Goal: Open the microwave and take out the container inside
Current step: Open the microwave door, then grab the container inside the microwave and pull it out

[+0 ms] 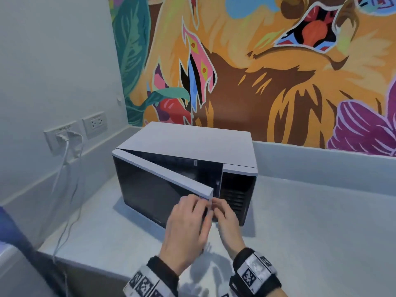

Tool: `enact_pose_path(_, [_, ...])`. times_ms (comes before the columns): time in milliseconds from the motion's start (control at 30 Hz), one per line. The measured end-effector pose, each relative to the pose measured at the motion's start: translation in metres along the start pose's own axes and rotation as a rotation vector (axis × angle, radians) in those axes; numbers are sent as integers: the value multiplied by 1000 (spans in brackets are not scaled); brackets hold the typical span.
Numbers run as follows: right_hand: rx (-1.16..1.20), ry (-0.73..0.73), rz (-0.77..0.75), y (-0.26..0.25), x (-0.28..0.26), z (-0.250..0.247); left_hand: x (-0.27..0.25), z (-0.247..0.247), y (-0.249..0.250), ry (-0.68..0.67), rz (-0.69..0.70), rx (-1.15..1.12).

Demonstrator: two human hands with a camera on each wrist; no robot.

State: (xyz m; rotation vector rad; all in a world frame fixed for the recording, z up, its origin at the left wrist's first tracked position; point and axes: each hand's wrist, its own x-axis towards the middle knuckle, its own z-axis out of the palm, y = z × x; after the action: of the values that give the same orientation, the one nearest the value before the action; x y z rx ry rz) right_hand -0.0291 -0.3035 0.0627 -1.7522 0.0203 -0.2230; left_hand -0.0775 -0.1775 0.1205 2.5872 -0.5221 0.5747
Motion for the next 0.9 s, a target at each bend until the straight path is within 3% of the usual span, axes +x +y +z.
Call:
enact_pose_path(67, [62, -49, 7, 1, -17, -2, 14, -2, 19, -1, 8, 132])
enact_pose_path(200, [-4, -89, 21, 16, -23, -2, 7, -4, 30, -247, -248, 475])
enact_pose_path(267, [-50, -143, 35, 25, -20, 4, -7, -11, 20, -255, -335, 577])
enact_pose_path(467, [-59, -233, 114, 41, -7, 34, -48, -44, -28, -72, -721, 568])
enact_pose_path(700, [-65, -293, 205, 39, 22, 59, -57, -63, -119, 156, -867, 553])
enact_pose_path(900, [38, -198, 338, 37, 65, 66, -48, -53, -152, 269, -895, 518])
